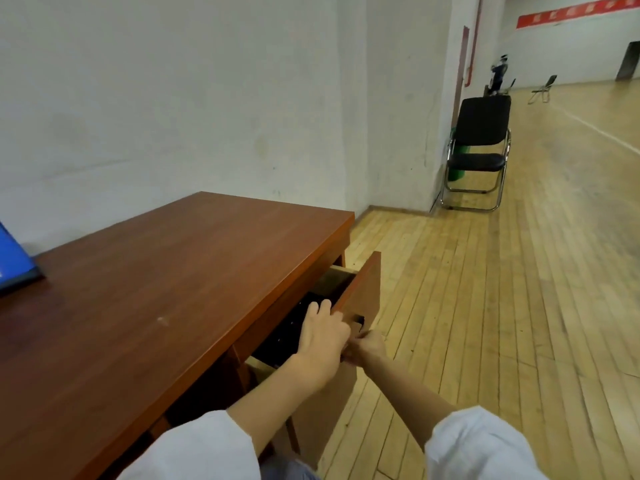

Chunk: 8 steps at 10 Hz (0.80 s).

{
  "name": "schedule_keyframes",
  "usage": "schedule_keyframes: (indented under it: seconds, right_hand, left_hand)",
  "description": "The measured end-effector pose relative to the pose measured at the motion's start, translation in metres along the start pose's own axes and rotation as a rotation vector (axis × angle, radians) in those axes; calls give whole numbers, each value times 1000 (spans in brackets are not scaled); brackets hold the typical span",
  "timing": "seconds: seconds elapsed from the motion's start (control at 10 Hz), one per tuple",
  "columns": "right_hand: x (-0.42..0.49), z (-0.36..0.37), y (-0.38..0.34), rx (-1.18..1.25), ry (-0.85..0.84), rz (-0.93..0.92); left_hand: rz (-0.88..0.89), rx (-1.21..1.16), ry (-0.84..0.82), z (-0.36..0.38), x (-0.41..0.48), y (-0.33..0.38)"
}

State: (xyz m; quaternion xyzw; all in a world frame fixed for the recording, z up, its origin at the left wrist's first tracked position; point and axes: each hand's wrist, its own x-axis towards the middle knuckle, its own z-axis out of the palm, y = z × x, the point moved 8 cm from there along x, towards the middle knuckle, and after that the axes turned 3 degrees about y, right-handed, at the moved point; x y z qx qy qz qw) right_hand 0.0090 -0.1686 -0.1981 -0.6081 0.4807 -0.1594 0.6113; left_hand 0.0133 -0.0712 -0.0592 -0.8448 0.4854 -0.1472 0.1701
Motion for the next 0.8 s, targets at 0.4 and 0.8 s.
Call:
schedule_keyframes:
  seconds: [0.4,0.8]
  right_hand:
    - [11,78,-27,-20,4,-19]
    - [37,89,-24,-146,-92,-25]
  left_hand:
    - [-35,105,-119,76,21,-38]
    - [82,38,-314,68,61,-27]
